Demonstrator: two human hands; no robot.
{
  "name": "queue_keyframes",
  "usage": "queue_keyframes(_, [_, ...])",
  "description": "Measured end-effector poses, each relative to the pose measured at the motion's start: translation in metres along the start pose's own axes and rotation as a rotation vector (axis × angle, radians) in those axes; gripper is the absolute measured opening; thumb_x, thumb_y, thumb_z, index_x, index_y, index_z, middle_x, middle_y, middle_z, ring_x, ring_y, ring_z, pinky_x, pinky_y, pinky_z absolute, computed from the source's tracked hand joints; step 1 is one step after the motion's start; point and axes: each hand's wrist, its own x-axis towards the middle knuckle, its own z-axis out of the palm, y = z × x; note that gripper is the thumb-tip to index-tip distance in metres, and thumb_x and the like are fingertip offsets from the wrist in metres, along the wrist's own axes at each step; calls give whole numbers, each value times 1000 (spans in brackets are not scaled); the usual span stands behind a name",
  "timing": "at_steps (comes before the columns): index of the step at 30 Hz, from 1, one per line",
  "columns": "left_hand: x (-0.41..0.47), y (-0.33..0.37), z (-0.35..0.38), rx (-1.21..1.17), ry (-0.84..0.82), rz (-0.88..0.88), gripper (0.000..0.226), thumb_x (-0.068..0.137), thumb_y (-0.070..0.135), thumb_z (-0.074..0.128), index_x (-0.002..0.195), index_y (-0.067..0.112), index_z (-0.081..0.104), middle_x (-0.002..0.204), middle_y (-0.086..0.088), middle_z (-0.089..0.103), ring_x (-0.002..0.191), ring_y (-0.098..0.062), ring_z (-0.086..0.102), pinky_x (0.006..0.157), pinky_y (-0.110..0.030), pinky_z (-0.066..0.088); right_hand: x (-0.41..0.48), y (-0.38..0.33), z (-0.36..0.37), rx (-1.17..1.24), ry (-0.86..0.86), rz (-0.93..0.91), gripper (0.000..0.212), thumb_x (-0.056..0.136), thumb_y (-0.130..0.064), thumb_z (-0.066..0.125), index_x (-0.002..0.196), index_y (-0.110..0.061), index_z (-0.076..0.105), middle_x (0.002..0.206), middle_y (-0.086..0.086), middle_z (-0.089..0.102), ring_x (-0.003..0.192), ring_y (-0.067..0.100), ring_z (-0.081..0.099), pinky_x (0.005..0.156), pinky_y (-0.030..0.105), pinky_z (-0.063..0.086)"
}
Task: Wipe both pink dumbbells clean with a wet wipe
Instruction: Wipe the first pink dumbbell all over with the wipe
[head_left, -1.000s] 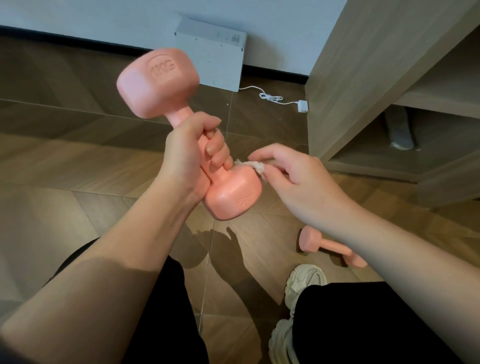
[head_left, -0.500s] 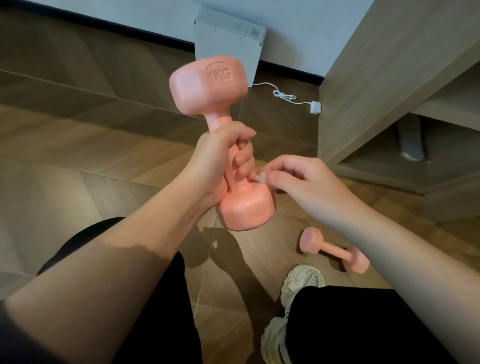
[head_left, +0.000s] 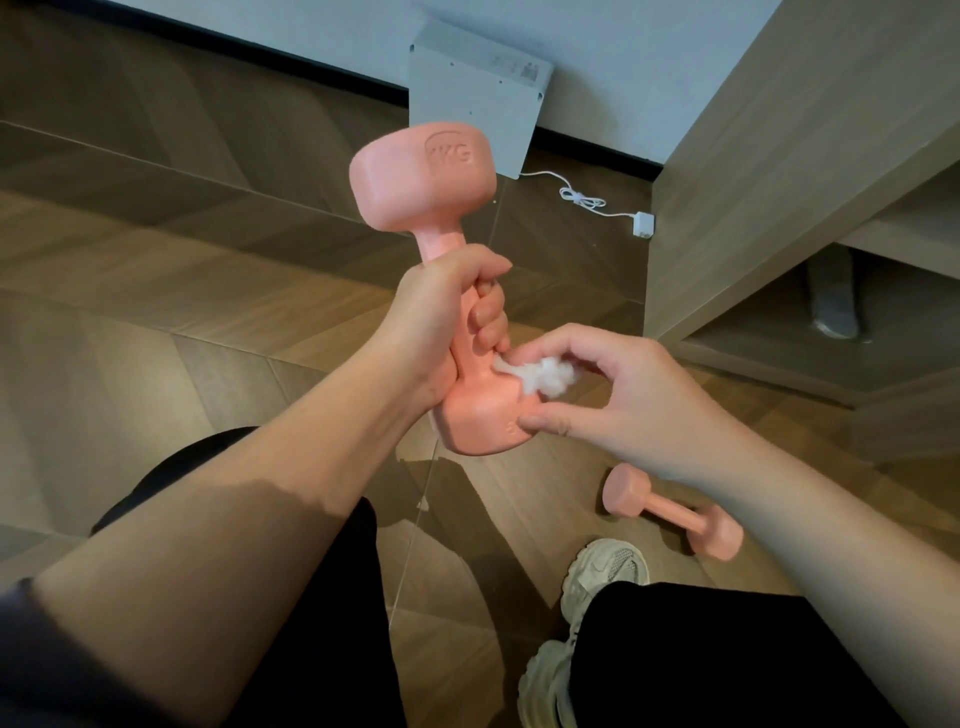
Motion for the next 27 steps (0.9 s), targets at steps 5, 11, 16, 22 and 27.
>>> queue_keyframes(5, [2, 4, 0, -25, 29, -27, 37, 87, 10, 51, 54, 17, 35, 43, 1, 31, 38, -15, 27, 48, -27, 35, 2, 2, -8, 12, 38, -16, 32, 83, -20, 73, 113, -27, 63, 103, -19, 68, 99, -2, 61, 85, 13, 46])
queue_keyframes(11, [8, 9, -10, 46, 49, -90, 24, 89, 17, 59, 66, 15, 50, 57, 1, 50, 39, -10, 34, 47, -24, 37, 5, 7, -17, 210, 269, 96, 10, 96, -21, 57, 94, -15, 65, 73, -15, 61, 70, -2, 55, 66, 15, 45])
queue_keyframes(16, [4, 3, -7, 195, -2, -143, 23, 85, 29, 69, 100, 11, 68, 76, 2, 68, 37, -9, 35, 41, -22, 38, 10, 7, -19, 474, 385, 262, 13, 94, -23, 61, 99, -14, 70, 96, 12, 68, 78, 16, 60, 75, 32, 52])
queue_keyframes(22, [4, -11, 2, 301, -8, -167, 21, 80, 12, 76, 90, 12, 58, 68, -5, 66, 36, -10, 40, 41, -23, 40, 13, 0, -21, 690, 437, 359, 3, 93, -9, 61, 94, -10, 63, 98, 10, 66, 85, 20, 64, 72, 31, 53])
queue_keyframes(27, [1, -4, 4, 277, 15, -129, 13, 82, 7, 71, 86, 11, 59, 62, -4, 66, 36, -9, 39, 42, -21, 40, 8, 7, -29, 944, 371, 384, 9, 85, -13, 67, 95, -13, 66, 91, 3, 74, 81, 16, 68, 71, 28, 54])
